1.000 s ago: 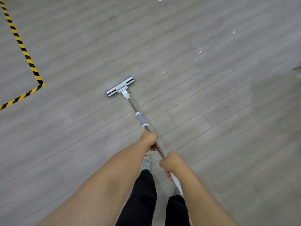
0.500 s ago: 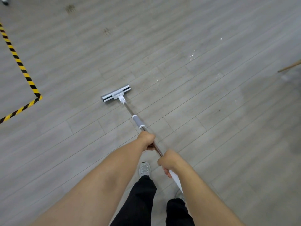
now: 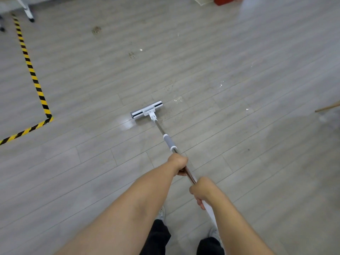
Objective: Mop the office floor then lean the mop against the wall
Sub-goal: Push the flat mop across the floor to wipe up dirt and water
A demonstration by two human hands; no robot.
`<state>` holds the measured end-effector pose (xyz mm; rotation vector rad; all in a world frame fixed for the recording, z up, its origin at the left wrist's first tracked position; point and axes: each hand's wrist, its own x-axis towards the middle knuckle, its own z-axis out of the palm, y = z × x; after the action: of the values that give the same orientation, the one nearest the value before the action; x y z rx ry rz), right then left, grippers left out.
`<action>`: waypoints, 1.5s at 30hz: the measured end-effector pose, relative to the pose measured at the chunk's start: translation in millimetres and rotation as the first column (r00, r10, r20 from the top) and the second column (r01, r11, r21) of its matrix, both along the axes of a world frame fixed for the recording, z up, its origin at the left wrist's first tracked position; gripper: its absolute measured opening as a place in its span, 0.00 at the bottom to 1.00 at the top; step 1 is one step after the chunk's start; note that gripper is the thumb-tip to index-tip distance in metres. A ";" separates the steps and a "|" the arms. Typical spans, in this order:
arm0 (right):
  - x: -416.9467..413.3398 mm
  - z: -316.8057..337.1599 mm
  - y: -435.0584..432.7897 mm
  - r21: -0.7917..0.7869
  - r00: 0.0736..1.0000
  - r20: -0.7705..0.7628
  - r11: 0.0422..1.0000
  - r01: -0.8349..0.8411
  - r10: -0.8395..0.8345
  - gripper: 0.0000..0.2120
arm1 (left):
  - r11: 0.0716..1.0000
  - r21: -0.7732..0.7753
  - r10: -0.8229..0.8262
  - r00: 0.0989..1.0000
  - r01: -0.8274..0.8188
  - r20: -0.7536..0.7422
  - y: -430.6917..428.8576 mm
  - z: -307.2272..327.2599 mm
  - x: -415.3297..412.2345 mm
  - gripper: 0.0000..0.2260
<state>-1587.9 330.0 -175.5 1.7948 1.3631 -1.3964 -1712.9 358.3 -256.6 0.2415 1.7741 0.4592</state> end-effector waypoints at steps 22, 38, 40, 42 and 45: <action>212.9 -40.1 -10.4 -0.091 0.989 -0.084 0.987 -0.129 0.122 0.12 | 0.990 -0.028 0.134 0.991 -0.135 -0.021 -24.2 -33.7 212.7 0.07; 179.2 -11.8 21.4 -0.043 0.954 0.019 0.954 -0.298 0.299 0.07 | 0.952 0.008 0.304 0.950 -0.305 -0.073 4.9 -9.9 197.0 0.08; 159.1 -14.5 36.3 -0.033 0.951 0.029 0.951 -0.307 0.308 0.05 | 0.953 0.010 0.301 0.950 -0.302 -0.078 18.7 -11.3 176.7 0.08; 132.8 -18.4 50.5 -0.024 0.947 0.028 0.947 -0.320 0.321 0.05 | 0.956 0.009 0.292 0.953 -0.293 -0.083 32.1 -14.4 151.9 0.07; 85.5 -20.7 72.6 -0.022 0.932 0.063 0.934 -0.355 0.356 0.07 | 0.955 0.000 0.296 0.952 -0.297 -0.081 54.0 -18.9 104.8 0.07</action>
<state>-1502.4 402.6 -196.2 1.4779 1.5496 -1.1373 -1608.1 412.3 -275.5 -0.0190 1.9002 0.6609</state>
